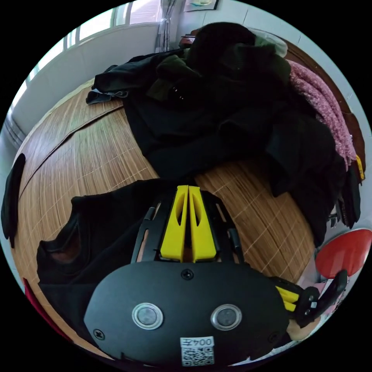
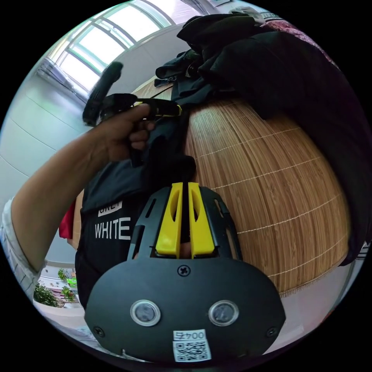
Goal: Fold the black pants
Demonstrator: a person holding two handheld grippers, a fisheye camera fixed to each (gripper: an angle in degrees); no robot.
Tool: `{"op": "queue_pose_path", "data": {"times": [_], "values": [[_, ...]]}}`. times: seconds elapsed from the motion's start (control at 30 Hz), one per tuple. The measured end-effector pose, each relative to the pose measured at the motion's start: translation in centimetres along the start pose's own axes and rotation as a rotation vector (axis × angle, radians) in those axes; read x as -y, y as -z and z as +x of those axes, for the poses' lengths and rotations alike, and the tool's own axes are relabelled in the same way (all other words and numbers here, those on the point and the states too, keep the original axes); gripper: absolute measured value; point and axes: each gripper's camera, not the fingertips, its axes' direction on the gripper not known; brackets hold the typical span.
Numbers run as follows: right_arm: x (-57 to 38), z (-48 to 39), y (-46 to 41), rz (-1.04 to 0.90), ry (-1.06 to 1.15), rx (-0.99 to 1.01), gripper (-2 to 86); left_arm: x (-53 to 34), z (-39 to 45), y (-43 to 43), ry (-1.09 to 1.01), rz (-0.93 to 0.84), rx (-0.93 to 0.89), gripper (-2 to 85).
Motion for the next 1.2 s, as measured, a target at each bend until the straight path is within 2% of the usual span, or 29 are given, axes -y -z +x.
{"op": "queue_pose_path", "data": {"times": [0.17,0.27,0.37,0.5,0.67,0.8,0.9,1.03,1.2], "values": [[-0.7,0.6,1.1,0.007,-0.011,0.020,3.9,-4.9,0.7,11.6,0.028,0.211,-0.072,0.3],[-1.3,0.6,1.8,0.015,-0.004,0.027,4.6,-9.8,-0.3,18.4,0.083,0.223,-0.149,0.4],[-2.5,2.1,3.8,0.082,-0.051,0.100,5.4,-16.6,-0.2,24.0,0.094,0.163,-0.175,0.7],[-5.4,2.9,9.0,0.216,-0.045,0.156,6.0,-26.8,0.1,30.3,0.161,0.093,-0.024,2.1],[-11.9,3.0,13.8,0.164,-0.036,0.269,7.7,-39.0,3.1,35.7,0.278,-0.032,0.030,6.3],[-16.5,1.5,15.8,0.148,0.015,0.353,6.7,-41.6,7.2,36.6,0.276,-0.117,0.119,9.0],[-19.5,-1.3,15.4,0.032,0.103,0.439,5.0,-41.7,9.2,38.5,0.331,-0.117,0.105,10.3],[-25.0,-7.8,12.8,-0.178,0.267,0.638,-0.1,-41.1,12.0,42.5,0.387,-0.086,-0.002,10.9],[-30.8,-15.7,9.0,-0.450,0.529,0.600,-0.7,-39.8,14.8,46.2,0.499,-0.042,-0.270,11.1]]}}
